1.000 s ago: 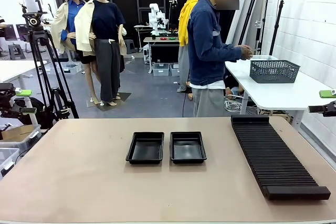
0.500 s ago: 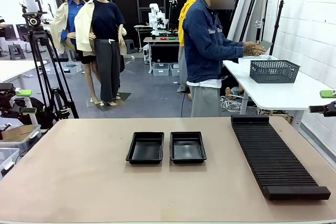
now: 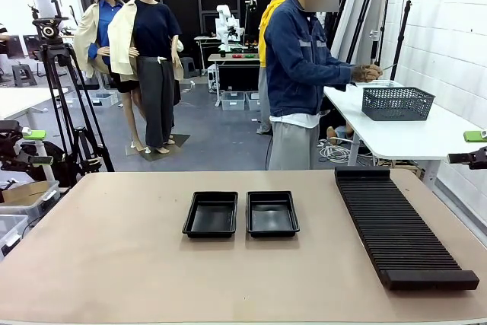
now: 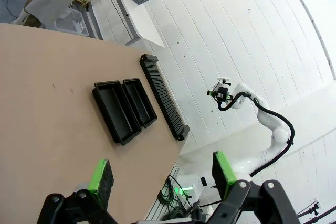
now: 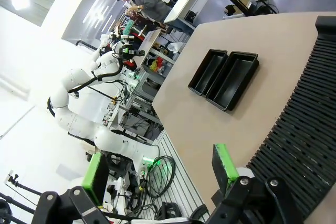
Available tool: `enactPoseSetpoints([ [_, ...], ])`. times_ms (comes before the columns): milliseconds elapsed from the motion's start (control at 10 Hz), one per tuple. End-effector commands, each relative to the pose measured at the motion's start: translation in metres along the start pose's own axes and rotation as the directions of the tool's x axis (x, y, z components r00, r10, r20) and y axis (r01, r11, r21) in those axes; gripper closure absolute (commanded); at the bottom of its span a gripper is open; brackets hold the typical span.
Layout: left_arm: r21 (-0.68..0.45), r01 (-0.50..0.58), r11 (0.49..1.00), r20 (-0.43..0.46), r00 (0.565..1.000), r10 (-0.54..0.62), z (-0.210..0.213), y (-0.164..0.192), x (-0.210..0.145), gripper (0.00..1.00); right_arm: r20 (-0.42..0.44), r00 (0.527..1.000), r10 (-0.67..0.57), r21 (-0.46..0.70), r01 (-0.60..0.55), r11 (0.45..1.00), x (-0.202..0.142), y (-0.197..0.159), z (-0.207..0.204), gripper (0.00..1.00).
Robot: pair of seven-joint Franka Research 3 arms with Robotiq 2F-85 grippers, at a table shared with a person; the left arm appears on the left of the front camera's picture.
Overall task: Inspect and transfer BCBs to ESD trays.
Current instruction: Pick up the Blank PCB from the PCB Rack and place it in the left ESD tray.
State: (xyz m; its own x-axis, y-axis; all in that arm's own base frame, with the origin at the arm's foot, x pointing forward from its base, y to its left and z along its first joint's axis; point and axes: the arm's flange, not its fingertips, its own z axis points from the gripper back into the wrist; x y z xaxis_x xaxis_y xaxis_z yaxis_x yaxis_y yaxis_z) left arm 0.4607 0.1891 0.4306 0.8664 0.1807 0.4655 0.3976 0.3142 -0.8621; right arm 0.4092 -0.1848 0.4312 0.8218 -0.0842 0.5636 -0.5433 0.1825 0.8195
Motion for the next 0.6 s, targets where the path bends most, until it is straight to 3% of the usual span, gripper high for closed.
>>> enactPoseSetpoints([
  [0, 0.004, -0.001, 1.0, 0.002, 1.0, 0.001, 0.0005, -0.0005, 0.0004, 0.0, 0.004, 1.0, 0.001, -0.008, -0.001, 1.0, -0.0024, 0.0016, -0.0021, 0.0],
  [500, 0.004, -0.001, 1.0, 0.002, 1.0, 0.001, 0.0005, -0.0005, 0.0004, 0.0, 0.004, 1.0, 0.001, -0.008, -0.001, 1.0, -0.0024, 0.0016, -0.0021, 0.0],
])
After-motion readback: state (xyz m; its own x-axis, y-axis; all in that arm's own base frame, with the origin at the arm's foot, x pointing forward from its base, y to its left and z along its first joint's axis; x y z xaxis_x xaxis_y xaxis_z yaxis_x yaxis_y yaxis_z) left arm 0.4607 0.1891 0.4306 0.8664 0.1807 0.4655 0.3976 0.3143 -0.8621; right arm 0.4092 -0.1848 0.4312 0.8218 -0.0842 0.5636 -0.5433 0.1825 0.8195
